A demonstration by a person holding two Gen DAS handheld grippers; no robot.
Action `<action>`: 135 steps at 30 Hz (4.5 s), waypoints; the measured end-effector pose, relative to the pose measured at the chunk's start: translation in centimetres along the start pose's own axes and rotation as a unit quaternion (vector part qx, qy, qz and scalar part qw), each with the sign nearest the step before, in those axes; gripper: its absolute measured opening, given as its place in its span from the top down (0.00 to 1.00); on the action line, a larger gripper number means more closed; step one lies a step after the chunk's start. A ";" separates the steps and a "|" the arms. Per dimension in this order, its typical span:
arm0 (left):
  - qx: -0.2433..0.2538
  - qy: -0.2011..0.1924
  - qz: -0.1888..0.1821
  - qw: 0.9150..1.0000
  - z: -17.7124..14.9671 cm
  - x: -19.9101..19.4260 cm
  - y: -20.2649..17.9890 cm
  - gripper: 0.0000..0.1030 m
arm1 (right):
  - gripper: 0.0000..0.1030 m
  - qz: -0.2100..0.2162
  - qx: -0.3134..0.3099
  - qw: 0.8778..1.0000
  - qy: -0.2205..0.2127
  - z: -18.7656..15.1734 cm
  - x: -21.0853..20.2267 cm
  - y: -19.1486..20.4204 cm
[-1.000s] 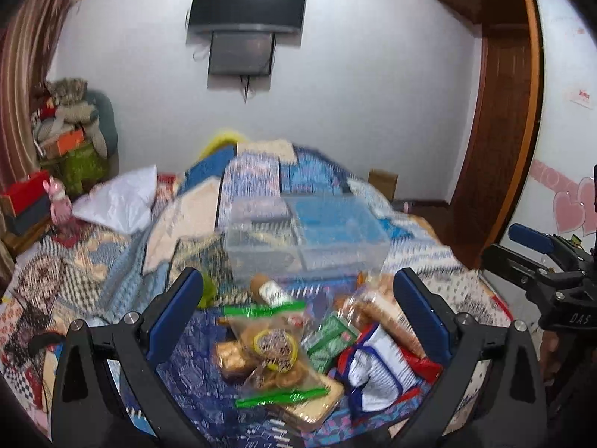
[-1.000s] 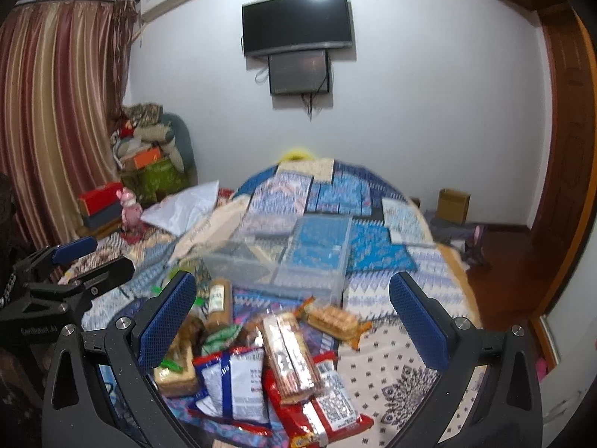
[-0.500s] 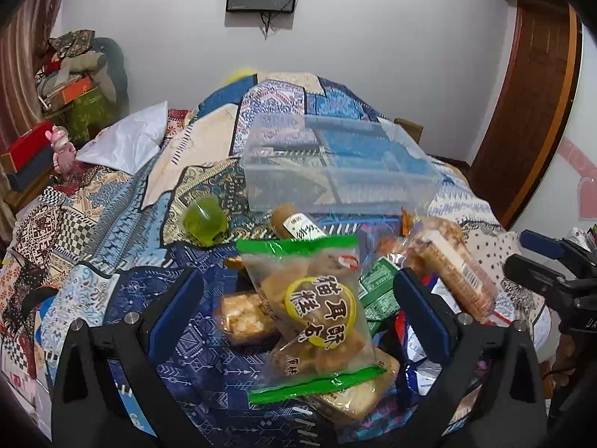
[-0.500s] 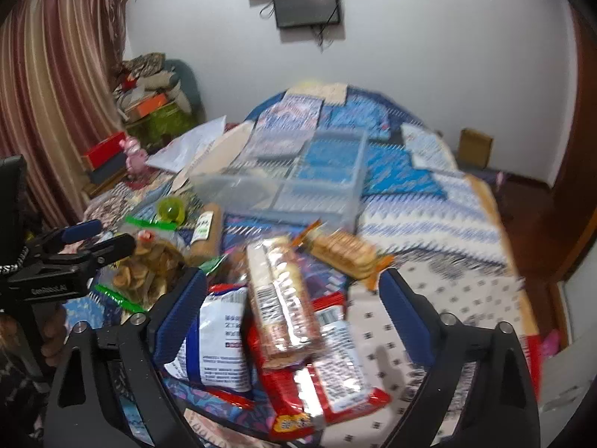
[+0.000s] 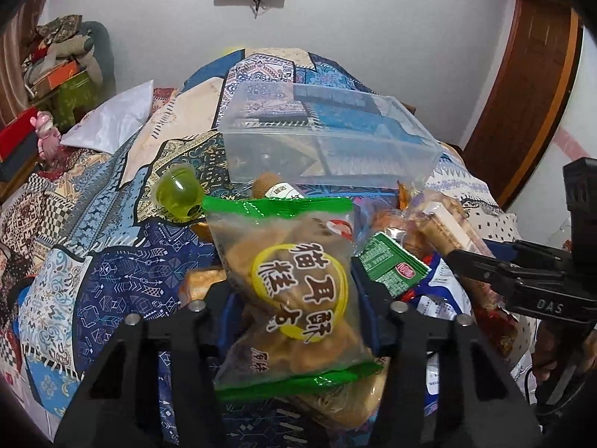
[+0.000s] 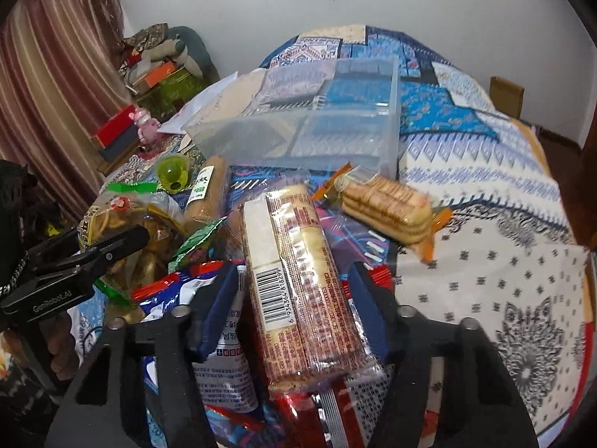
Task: Organize snacks
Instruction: 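Grasp the yellow-labelled cookie bag with the left tool while the right tool grasps the wafer roll pack, then carry both snacks into the clear plastic box and open both tools, then grasp the white snack bag with the left tool while the right tool grasps the orange cookie bag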
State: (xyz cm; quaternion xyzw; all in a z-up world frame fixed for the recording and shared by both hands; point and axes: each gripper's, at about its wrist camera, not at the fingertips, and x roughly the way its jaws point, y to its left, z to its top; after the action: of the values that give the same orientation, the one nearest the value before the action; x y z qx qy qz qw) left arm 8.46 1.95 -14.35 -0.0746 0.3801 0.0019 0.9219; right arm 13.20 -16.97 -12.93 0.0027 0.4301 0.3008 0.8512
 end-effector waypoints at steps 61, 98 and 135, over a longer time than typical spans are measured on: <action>0.021 0.049 0.032 0.998 17.8 13.6 2.7 0.55 | 0.58 -0.036 -0.003 0.999 0.004 14.8 7.3 -2.2; 0.032 0.056 0.022 0.998 8.2 2.7 3.9 0.12 | 0.42 -0.041 -0.041 0.998 -0.018 6.9 -2.9 0.0; 0.042 0.060 -0.017 0.997 3.3 5.7 3.4 0.43 | 0.11 -0.008 -0.024 0.993 0.118 3.9 7.1 0.8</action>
State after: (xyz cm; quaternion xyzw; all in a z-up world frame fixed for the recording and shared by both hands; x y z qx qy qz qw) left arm 14.64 5.51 -16.47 -0.0417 0.4331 -0.0342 0.8997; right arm 18.89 -11.68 -15.43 -0.0564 0.5203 0.3026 0.7966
